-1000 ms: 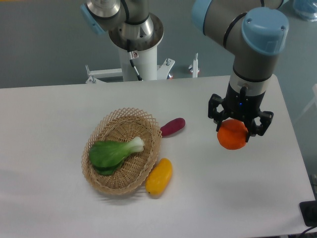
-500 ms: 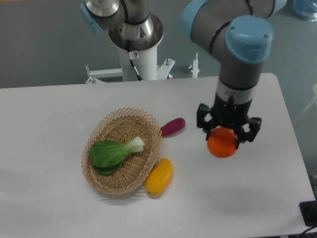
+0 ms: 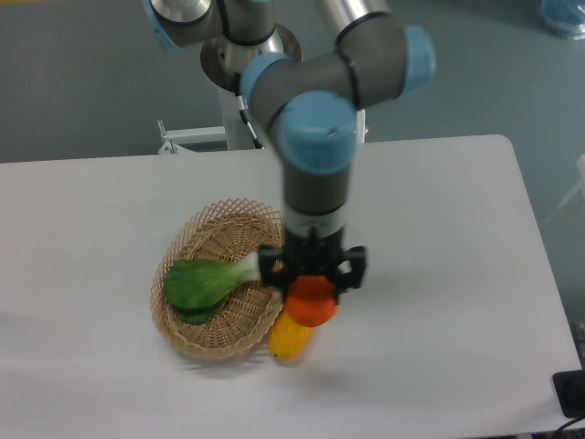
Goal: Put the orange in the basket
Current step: 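Carry the held orange with the gripper over the wicker basket, then lower the orange into the basket and open the gripper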
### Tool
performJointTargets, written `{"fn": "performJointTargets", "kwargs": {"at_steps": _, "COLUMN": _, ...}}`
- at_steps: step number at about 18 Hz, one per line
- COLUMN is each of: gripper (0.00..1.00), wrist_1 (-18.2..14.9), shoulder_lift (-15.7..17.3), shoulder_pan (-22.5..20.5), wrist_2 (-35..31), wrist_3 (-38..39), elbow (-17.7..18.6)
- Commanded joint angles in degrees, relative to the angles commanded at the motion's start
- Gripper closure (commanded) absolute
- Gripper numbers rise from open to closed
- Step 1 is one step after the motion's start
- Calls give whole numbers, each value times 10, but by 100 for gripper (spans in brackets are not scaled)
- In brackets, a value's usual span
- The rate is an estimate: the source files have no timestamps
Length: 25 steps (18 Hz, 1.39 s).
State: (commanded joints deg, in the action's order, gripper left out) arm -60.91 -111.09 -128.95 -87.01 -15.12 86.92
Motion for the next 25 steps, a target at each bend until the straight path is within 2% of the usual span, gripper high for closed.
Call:
{"fn": "performJointTargets", "kwargs": {"at_steps": 2, "gripper": 36, "wrist_1": 4, "shoulder_lift": -2, "shoulder_pan": 19, "wrist_2": -1, "wrist_3": 2, "elbow": 21}}
{"fn": "performJointTargets", "kwargs": {"at_steps": 4, "gripper": 34, "wrist_1": 25, "shoulder_lift": -14, "shoulder_pan": 40, "wrist_2": -1, "wrist_3": 5, "elbow": 35}}
{"fn": "performJointTargets", "kwargs": {"at_steps": 5, "gripper": 29, "wrist_1": 38, "shoulder_lift": -24, "shoulder_pan": 47, "wrist_2": -1, "wrist_3": 14, "elbow": 40}}
{"fn": "performJointTargets", "kwargs": {"at_steps": 6, "gripper": 29, "wrist_1": 51, "shoulder_lift": -31, "shoulder_pan": 55, "wrist_2": -2, "wrist_3": 25, "elbow": 41}}
{"fn": "performJointTargets", "kwargs": {"at_steps": 7, "gripper": 36, "wrist_1": 58, "shoulder_lift": -38, "shoulder_pan": 62, "wrist_2": -7, "wrist_3": 32, "elbow": 45}}
{"fn": "performJointTargets", "kwargs": {"at_steps": 8, "gripper": 45, "wrist_1": 60, "shoulder_lift": -46, "shoulder_pan": 70, "wrist_2": -18, "wrist_3": 33, "elbow": 47}}
{"fn": "performJointTargets", "kwargs": {"at_steps": 11, "gripper": 45, "wrist_1": 60, "shoulder_lift": -47, "shoulder_pan": 92, "wrist_2": -26, "wrist_3": 26, "elbow": 54}}
{"fn": "performJointTargets", "kwargs": {"at_steps": 14, "gripper": 39, "wrist_1": 62, "shoulder_lift": -55, "shoulder_pan": 94, "wrist_2": -27, "wrist_3": 25, "elbow": 60}}
{"fn": "performJointTargets", "kwargs": {"at_steps": 17, "gripper": 39, "wrist_1": 67, "shoulder_lift": -62, "shoulder_pan": 97, "wrist_2": -39, "wrist_3": 24, "elbow": 66}}
{"fn": "performJointTargets", "kwargs": {"at_steps": 21, "gripper": 27, "wrist_1": 69, "shoulder_lift": -66, "shoulder_pan": 102, "wrist_2": -41, "wrist_3": 25, "elbow": 62}}
{"fn": "performJointTargets", "kwargs": {"at_steps": 23, "gripper": 9, "wrist_1": 69, "shoulder_lift": -65, "shoulder_pan": 102, "wrist_2": -42, "wrist_3": 24, "elbow": 61}}
{"fn": "performJointTargets", "kwargs": {"at_steps": 25, "gripper": 6, "wrist_1": 69, "shoulder_lift": -64, "shoulder_pan": 102, "wrist_2": -41, "wrist_3": 25, "elbow": 59}}
